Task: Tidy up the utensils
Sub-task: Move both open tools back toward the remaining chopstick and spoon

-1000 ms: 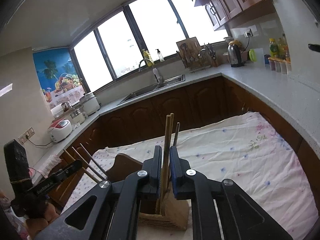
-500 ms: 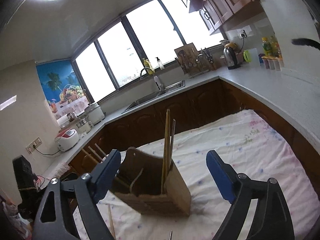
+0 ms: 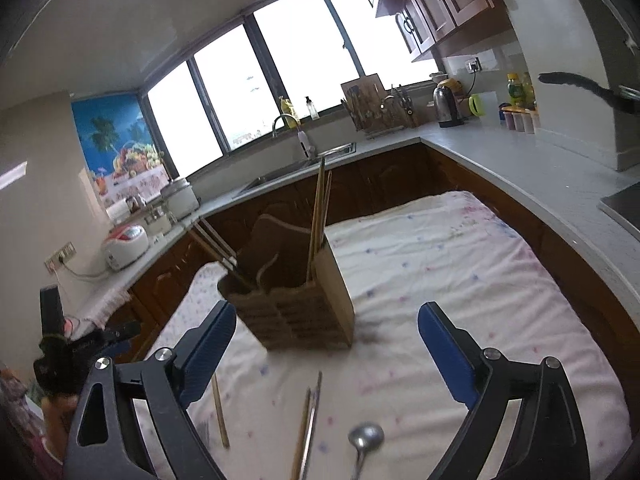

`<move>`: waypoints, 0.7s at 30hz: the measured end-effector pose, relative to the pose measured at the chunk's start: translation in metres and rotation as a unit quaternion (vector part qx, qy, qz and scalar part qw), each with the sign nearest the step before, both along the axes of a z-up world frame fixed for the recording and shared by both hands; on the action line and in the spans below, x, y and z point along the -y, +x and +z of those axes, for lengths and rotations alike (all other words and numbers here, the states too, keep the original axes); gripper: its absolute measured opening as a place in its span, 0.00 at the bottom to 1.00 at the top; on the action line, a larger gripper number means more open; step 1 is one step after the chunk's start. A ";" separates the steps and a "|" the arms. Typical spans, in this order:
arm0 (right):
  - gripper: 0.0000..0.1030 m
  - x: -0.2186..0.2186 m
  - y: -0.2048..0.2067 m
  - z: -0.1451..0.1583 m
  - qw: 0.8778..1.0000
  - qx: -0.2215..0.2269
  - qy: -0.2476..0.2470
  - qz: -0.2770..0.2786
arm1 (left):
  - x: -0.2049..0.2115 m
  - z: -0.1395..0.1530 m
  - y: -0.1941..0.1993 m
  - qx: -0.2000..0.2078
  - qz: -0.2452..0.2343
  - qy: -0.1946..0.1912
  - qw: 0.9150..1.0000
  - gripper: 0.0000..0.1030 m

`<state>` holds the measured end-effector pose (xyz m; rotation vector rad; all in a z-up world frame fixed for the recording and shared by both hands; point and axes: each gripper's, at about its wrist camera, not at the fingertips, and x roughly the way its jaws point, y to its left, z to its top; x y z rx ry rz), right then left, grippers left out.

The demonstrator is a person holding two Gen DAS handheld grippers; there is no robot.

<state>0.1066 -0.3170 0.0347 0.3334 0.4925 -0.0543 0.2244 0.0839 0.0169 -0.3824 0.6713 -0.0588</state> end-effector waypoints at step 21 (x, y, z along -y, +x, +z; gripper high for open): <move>0.91 -0.030 -0.043 -0.058 0.995 -0.096 -0.017 0.018 | 0.008 -0.013 -0.052 -0.063 -0.011 0.004 0.998 0.86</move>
